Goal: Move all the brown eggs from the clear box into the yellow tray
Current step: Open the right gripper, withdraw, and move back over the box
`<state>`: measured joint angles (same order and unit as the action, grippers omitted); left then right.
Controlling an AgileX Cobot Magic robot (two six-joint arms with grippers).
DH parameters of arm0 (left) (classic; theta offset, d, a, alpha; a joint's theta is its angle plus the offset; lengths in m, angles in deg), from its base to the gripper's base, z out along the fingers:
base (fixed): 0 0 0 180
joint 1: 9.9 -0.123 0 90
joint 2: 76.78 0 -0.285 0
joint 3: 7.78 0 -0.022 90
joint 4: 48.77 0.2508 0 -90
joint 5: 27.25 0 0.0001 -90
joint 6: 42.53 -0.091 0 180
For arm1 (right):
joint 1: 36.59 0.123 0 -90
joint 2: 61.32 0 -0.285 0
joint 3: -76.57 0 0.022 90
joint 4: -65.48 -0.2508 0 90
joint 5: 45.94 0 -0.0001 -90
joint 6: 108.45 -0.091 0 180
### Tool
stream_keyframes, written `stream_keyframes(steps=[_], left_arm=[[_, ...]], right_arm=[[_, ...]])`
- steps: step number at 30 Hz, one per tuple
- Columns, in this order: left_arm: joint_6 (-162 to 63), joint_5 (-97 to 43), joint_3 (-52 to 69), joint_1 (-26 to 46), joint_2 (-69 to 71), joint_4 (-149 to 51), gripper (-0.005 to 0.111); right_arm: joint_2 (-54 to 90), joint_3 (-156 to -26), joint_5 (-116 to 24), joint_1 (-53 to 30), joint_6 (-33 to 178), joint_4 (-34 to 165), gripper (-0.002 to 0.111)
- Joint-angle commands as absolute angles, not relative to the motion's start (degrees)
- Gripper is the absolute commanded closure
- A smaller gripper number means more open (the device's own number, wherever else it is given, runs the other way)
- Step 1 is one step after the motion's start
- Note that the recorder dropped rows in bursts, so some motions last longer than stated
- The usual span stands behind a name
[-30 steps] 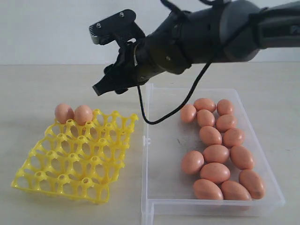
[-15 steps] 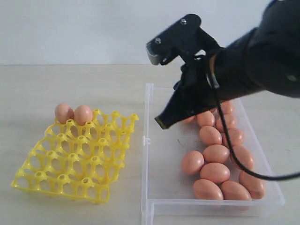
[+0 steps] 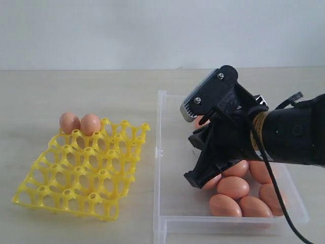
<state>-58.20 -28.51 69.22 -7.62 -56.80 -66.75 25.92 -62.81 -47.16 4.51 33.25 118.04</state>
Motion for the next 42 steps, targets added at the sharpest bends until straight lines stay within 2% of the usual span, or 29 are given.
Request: stream_keyframes(steps=[1,6,10,15,24,33,37,42], left_arm=[[-58.49,-29.01,69.44,-7.32,-56.62,-67.05,0.103],[-58.49,-29.01,69.44,-7.32,-56.62,-67.05,0.103],[-58.49,-29.01,69.44,-7.32,-56.62,-67.05,0.103],[-58.49,-29.14,69.44,-7.32,-56.62,-67.05,0.103],[-58.49,-29.03,69.44,-7.32,-56.62,-67.05,0.103],[-58.49,-29.03,69.44,-7.32,-56.62,-67.05,0.103],[-58.49,-29.03,69.44,-7.32,-56.62,-67.05,0.103],[-58.49,-29.03,69.44,-7.32,-56.62,-67.05,0.103]], right_arm=[[29.31,-62.54,-44.03,-2.12,35.42,118.76,0.103],[30.04,-63.56,-38.93,-16.34,36.13,109.42,0.103],[30.04,-63.56,-38.51,-23.43,35.87,108.11,0.103],[30.96,-63.56,-35.8,-23.43,33.69,109.53,0.103],[37.2,-63.56,-46.68,-22.19,32.07,109.85,0.103],[37.79,-63.56,-40.88,-13.02,54.85,113.14,0.103],[37.79,-63.56,-33.22,-11.3,63.88,117.37,0.103],[37.79,-67.96,-30.96,-11.42,77.16,103.98,0.109]])
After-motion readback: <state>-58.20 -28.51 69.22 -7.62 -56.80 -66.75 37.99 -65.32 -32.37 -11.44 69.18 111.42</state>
